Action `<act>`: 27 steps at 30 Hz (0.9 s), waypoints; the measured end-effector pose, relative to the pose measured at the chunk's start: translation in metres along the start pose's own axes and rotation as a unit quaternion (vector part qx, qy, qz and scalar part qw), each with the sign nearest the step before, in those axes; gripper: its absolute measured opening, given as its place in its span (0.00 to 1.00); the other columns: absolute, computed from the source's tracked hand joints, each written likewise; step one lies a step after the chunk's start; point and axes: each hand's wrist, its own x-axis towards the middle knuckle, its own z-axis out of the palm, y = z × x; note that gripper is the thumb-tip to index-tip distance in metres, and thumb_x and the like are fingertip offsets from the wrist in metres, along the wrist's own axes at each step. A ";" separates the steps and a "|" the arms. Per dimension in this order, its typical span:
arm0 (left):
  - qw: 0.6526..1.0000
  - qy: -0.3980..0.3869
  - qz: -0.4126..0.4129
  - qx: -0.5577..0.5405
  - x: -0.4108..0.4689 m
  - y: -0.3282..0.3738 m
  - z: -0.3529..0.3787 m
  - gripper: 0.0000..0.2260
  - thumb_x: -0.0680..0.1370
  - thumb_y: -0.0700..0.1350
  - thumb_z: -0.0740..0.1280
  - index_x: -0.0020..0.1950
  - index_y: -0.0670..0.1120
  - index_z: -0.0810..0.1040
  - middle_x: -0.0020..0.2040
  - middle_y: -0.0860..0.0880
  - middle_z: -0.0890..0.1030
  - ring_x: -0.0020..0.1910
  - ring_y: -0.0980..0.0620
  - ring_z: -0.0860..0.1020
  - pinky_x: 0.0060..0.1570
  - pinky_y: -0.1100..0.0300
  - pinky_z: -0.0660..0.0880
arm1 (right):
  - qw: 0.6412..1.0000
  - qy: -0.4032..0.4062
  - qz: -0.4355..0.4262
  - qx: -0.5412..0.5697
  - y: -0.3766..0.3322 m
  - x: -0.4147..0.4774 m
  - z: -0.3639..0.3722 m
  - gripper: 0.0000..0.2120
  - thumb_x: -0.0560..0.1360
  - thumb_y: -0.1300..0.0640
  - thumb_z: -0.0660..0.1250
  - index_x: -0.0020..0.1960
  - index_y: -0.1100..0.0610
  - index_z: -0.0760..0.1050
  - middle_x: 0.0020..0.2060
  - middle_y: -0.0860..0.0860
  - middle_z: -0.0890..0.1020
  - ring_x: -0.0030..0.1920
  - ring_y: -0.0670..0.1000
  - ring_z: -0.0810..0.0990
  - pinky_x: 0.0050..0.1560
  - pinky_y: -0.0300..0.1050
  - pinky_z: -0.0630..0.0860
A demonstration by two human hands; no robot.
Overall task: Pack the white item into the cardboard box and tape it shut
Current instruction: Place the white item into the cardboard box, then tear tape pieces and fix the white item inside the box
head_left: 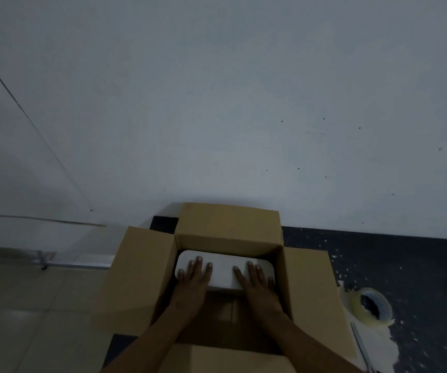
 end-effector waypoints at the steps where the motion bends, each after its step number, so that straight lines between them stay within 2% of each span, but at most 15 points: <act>1: 1.000 0.001 0.009 -0.012 -0.004 0.000 -0.008 0.45 0.64 0.40 0.78 0.76 0.43 0.59 0.76 0.37 0.59 0.70 0.33 0.68 0.61 0.35 0.70 | 1.000 -0.001 -0.001 0.001 0.001 0.001 -0.001 0.39 0.81 0.59 0.57 0.77 0.42 0.32 0.75 0.54 0.30 0.76 0.58 0.31 0.75 0.62 0.42; 3: 0.999 0.032 0.025 0.004 -0.004 0.001 -0.010 0.35 0.79 0.35 0.60 0.80 0.47 0.44 0.79 0.42 0.39 0.78 0.35 0.46 0.73 0.38 0.51 | 1.000 -0.007 0.000 0.008 0.001 0.002 -0.002 0.40 0.80 0.58 0.59 0.76 0.41 0.32 0.72 0.52 0.27 0.75 0.57 0.30 0.75 0.63 0.43; 4: 0.999 0.026 0.024 -0.008 -0.004 -0.001 -0.011 0.34 0.80 0.35 0.57 0.80 0.48 0.42 0.79 0.42 0.38 0.78 0.37 0.42 0.74 0.39 0.48 | 1.000 -0.011 0.002 0.012 0.001 0.003 -0.002 0.41 0.80 0.58 0.60 0.76 0.40 0.32 0.70 0.51 0.26 0.74 0.56 0.29 0.75 0.63 0.44; 5: 0.999 0.024 0.031 -0.006 -0.001 -0.002 -0.009 0.36 0.79 0.36 0.61 0.80 0.47 0.45 0.80 0.41 0.44 0.78 0.36 0.46 0.73 0.38 0.52 | 1.000 -0.013 0.005 0.016 0.000 0.003 -0.001 0.42 0.80 0.56 0.61 0.75 0.40 0.31 0.70 0.51 0.26 0.73 0.55 0.28 0.75 0.63 0.43; 6: 0.999 0.018 0.031 0.008 -0.001 -0.002 -0.011 0.40 0.73 0.39 0.71 0.79 0.45 0.53 0.79 0.38 0.55 0.76 0.34 0.58 0.68 0.36 0.63 | 1.000 -0.014 0.006 0.017 -0.001 0.002 -0.001 0.42 0.80 0.56 0.61 0.75 0.40 0.31 0.71 0.51 0.26 0.73 0.55 0.28 0.75 0.63 0.43; 8: 1.000 -0.020 0.013 -0.002 0.001 -0.003 -0.006 0.49 0.54 0.42 0.83 0.72 0.45 0.66 0.68 0.38 0.75 0.63 0.35 0.77 0.51 0.39 0.78 | 1.000 -0.015 0.004 0.016 -0.003 -0.001 -0.002 0.40 0.80 0.56 0.60 0.76 0.42 0.32 0.72 0.52 0.27 0.75 0.57 0.30 0.75 0.62 0.41; 9: 1.000 -0.021 0.016 -0.002 0.001 -0.002 -0.005 0.49 0.55 0.41 0.83 0.74 0.46 0.66 0.69 0.38 0.73 0.64 0.35 0.76 0.52 0.38 0.77 | 1.000 -0.017 0.003 0.017 -0.004 -0.002 -0.005 0.40 0.80 0.57 0.59 0.77 0.43 0.32 0.72 0.53 0.28 0.76 0.58 0.31 0.75 0.62 0.42; 12: 0.999 0.019 0.033 0.019 -0.005 0.002 -0.013 0.34 0.80 0.39 0.63 0.80 0.47 0.46 0.80 0.38 0.46 0.78 0.34 0.48 0.73 0.37 0.54 | 0.999 -0.029 -0.001 0.017 -0.005 -0.006 -0.016 0.37 0.81 0.59 0.57 0.78 0.45 0.35 0.76 0.56 0.33 0.76 0.59 0.33 0.76 0.62 0.43; 14: 0.999 0.013 0.038 0.021 -0.003 0.009 -0.027 0.30 0.82 0.41 0.57 0.80 0.47 0.45 0.80 0.39 0.44 0.78 0.37 0.45 0.75 0.40 0.49 | 1.000 -0.022 -0.004 0.016 -0.002 -0.008 -0.024 0.35 0.81 0.57 0.57 0.79 0.47 0.39 0.78 0.57 0.38 0.77 0.60 0.37 0.75 0.62 0.47; 17: 0.997 0.034 0.072 -0.018 0.002 0.028 -0.056 0.26 0.82 0.43 0.59 0.79 0.47 0.55 0.79 0.43 0.57 0.77 0.41 0.57 0.73 0.45 0.62 | 0.996 0.085 -0.035 0.022 0.011 -0.017 -0.043 0.29 0.79 0.55 0.61 0.77 0.53 0.56 0.76 0.59 0.59 0.77 0.61 0.55 0.72 0.61 0.62; 19: 0.989 0.087 0.105 -0.051 0.010 0.046 -0.068 0.23 0.80 0.43 0.61 0.76 0.48 0.64 0.72 0.45 0.70 0.68 0.44 0.71 0.61 0.48 0.74 | 0.972 0.212 -0.095 0.028 0.029 -0.026 -0.058 0.23 0.74 0.61 0.65 0.68 0.55 0.72 0.65 0.57 0.77 0.68 0.60 0.72 0.62 0.58 0.75; 20: 0.981 0.132 0.126 -0.071 0.013 0.057 -0.075 0.21 0.79 0.42 0.63 0.73 0.47 0.70 0.66 0.45 0.76 0.61 0.44 0.76 0.54 0.50 0.77 | 0.956 0.266 -0.116 0.035 0.040 -0.032 -0.066 0.21 0.72 0.62 0.66 0.64 0.54 0.76 0.59 0.55 0.81 0.62 0.58 0.77 0.57 0.54 0.78; 22: 0.958 0.199 0.175 -0.111 0.017 0.079 -0.088 0.16 0.76 0.39 0.68 0.64 0.46 0.79 0.55 0.45 0.83 0.48 0.45 0.82 0.41 0.54 0.79 | 0.934 0.335 -0.120 0.029 0.061 -0.046 -0.081 0.18 0.72 0.61 0.63 0.61 0.53 0.78 0.54 0.53 0.83 0.55 0.54 0.80 0.52 0.49 0.78; 23: 0.947 0.220 0.197 -0.123 0.019 0.095 -0.093 0.15 0.74 0.38 0.69 0.60 0.45 0.81 0.52 0.45 0.84 0.46 0.45 0.83 0.40 0.55 0.80 | 0.929 0.354 -0.103 0.025 0.076 -0.054 -0.086 0.18 0.73 0.60 0.61 0.61 0.53 0.77 0.52 0.52 0.83 0.54 0.53 0.79 0.52 0.48 0.77; 27: 0.917 0.273 0.257 -0.138 0.017 0.155 -0.105 0.15 0.74 0.38 0.71 0.60 0.43 0.81 0.57 0.44 0.83 0.52 0.45 0.82 0.48 0.51 0.81 | 0.927 0.367 0.001 0.072 0.141 -0.080 -0.079 0.18 0.75 0.62 0.59 0.63 0.55 0.76 0.54 0.53 0.82 0.54 0.54 0.78 0.52 0.49 0.77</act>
